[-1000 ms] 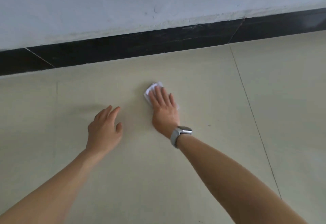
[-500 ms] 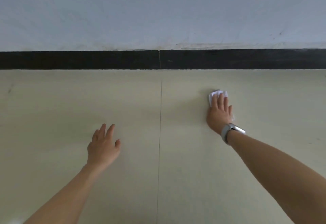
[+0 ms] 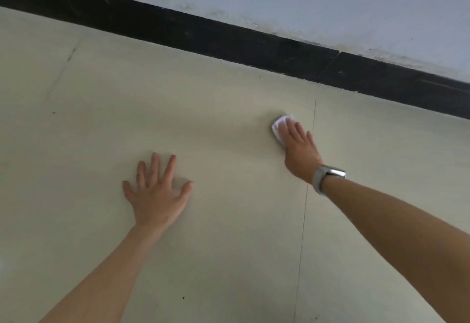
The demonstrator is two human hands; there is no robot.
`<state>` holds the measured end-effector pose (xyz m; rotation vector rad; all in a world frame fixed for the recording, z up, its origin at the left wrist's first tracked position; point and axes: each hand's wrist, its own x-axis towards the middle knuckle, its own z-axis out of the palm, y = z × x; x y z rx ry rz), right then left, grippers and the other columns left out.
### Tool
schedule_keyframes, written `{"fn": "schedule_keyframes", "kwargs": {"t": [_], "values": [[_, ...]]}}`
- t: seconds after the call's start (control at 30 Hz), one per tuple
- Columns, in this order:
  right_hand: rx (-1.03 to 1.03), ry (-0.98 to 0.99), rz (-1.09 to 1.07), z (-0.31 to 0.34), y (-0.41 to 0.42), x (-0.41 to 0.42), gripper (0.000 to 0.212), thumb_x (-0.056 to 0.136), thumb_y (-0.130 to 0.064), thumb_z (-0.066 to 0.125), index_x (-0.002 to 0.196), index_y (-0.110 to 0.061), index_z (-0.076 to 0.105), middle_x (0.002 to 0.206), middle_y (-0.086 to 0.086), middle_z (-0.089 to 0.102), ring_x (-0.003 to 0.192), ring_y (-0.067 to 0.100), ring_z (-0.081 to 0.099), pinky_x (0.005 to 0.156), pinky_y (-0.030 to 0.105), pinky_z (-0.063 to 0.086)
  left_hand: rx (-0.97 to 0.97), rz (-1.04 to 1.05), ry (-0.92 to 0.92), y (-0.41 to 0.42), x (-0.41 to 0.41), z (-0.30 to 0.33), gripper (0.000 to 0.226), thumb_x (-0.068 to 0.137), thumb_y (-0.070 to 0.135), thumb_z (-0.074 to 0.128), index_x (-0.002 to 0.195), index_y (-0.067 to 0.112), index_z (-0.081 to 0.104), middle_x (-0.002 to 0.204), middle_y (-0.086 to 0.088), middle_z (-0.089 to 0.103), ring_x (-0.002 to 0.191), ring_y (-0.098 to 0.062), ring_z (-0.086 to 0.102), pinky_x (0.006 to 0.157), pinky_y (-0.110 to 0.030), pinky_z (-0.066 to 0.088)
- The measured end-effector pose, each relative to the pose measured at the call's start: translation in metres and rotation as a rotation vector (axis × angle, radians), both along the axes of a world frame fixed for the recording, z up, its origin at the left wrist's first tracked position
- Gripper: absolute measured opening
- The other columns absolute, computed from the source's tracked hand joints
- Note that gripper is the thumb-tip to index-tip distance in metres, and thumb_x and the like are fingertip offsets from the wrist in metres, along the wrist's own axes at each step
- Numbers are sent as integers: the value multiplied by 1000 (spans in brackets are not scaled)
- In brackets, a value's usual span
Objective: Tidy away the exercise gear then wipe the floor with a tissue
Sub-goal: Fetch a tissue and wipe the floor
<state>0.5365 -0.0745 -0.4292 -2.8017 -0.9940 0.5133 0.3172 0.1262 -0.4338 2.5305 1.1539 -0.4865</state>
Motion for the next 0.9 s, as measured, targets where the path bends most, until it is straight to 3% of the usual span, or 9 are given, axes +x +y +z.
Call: {"fn": "schedule_keyframes", "kwargs": {"t": [0.07, 0.13, 0.27, 0.33, 0.4, 0.6, 0.67, 0.77, 0.9], "values": [[-7, 7, -155, 4, 29, 15, 66, 76, 8, 34, 139, -12, 25, 152, 10, 17, 139, 31, 15, 112, 45, 19, 9, -27, -30, 8, -5, -2, 57, 92, 52, 33, 144, 44, 13, 159, 9, 0, 146, -20, 2, 114, -52, 8], [21, -29, -65, -2, 55, -16, 64, 76, 6, 33, 138, -7, 29, 150, 15, 23, 138, 36, 21, 111, 48, 22, 2, -68, -114, 19, -13, -1, 54, 87, 45, 27, 141, 40, 29, 157, 7, 17, 144, -21, 18, 110, -50, 16], [142, 17, 671, -25, 64, -158, 67, 69, -8, 30, 134, -12, 43, 144, 11, 42, 134, 33, 37, 113, 47, 21, 53, 59, -263, 37, -39, 2, 52, 79, 27, 38, 127, 20, 56, 145, -10, 43, 127, -36, 45, 99, -55, 34], [128, 111, 992, -20, 60, -186, 64, 70, -10, 31, 132, -16, 45, 143, 5, 45, 135, 25, 38, 113, 37, 11, 103, 174, -233, 45, -58, -1, 52, 80, 24, 46, 132, 19, 51, 150, -12, 35, 133, -39, 36, 103, -58, 28], [124, 71, 1092, -19, 72, -165, 65, 69, -7, 30, 131, -15, 47, 141, 5, 48, 132, 24, 42, 111, 33, 13, 98, 262, -167, 56, -77, -5, 54, 88, 27, 52, 140, 21, 39, 155, -10, 22, 142, -36, 20, 109, -58, 16], [-33, -21, 69, -5, 155, -60, 69, 82, 3, 32, 145, -17, 13, 157, 4, 6, 145, 29, 0, 116, 46, 0, 34, 461, -18, 78, -123, -10, 70, 90, 55, 36, 148, 30, 7, 159, -3, -6, 146, -26, -7, 114, -57, 1], [13, -23, 24, -6, 172, -82, 66, 80, 2, 31, 144, -10, 19, 155, 12, 13, 144, 31, 7, 116, 50, 8, 5, 450, 0, 79, -127, -9, 70, 90, 58, 32, 148, 33, 3, 159, 0, -8, 146, -25, -8, 114, -55, 1], [141, -56, 513, -21, 160, -171, 69, 68, -5, 25, 135, -5, 41, 144, 17, 40, 135, 35, 35, 108, 56, 31, -31, 473, -25, 83, -125, -4, 63, 93, 52, 32, 147, 37, 5, 159, 4, -8, 146, -21, -8, 114, -52, 2], [108, 104, 1397, -19, 146, -236, 64, 69, -10, 33, 132, -16, 45, 143, 6, 46, 133, 23, 40, 113, 36, 12, -23, 451, -146, 99, -144, 5, 47, 97, 30, 36, 143, 35, 28, 158, 7, 12, 145, -19, 9, 111, -44, 12]]}}
